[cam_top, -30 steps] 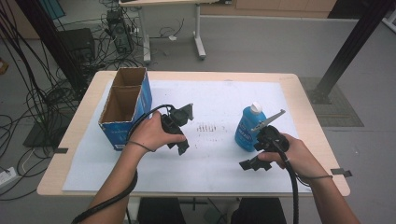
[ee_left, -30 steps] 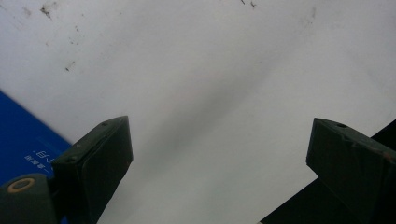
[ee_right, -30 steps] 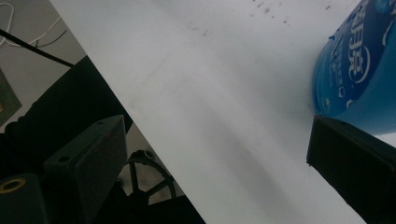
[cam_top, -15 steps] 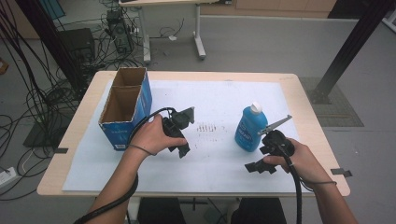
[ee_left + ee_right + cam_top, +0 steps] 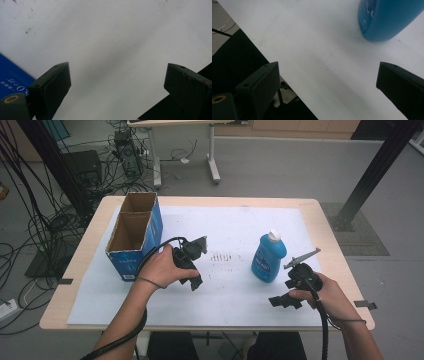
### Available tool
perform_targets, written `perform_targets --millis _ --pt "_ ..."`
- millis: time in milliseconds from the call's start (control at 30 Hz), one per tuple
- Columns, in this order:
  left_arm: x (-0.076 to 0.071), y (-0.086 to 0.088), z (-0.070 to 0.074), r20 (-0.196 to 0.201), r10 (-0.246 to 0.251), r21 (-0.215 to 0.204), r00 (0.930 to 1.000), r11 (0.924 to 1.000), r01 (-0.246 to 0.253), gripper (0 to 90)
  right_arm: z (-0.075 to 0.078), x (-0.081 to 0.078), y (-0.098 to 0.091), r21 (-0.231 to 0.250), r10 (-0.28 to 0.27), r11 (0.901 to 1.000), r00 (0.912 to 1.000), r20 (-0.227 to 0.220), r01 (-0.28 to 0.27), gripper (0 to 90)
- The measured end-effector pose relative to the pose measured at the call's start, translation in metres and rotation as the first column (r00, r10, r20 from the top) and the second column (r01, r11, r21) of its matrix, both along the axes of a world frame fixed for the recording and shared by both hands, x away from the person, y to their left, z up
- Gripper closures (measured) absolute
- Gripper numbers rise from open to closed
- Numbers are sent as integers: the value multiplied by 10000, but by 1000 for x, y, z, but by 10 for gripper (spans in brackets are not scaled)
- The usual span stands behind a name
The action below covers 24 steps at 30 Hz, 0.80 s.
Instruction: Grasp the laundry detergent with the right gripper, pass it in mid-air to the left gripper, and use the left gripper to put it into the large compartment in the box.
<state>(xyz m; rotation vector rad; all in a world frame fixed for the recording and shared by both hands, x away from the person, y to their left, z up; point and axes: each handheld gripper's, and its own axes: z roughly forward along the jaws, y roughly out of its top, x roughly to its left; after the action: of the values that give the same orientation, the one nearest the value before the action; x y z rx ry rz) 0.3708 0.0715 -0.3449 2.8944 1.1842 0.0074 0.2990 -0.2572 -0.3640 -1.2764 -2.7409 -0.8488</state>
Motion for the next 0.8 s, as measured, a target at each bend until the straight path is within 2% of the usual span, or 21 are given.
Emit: perform_targets --millis 200,800 --pt "-1 2 -1 5 23 -23 10000 10000 -23 75 -6 0 -7 -300 -233 9993 9997 9 233 50" --pt "-3 5 -6 11 125 -97 9999 9999 -125 69 -18 2 -18 -364 -638 9973 9979 71 640 51"
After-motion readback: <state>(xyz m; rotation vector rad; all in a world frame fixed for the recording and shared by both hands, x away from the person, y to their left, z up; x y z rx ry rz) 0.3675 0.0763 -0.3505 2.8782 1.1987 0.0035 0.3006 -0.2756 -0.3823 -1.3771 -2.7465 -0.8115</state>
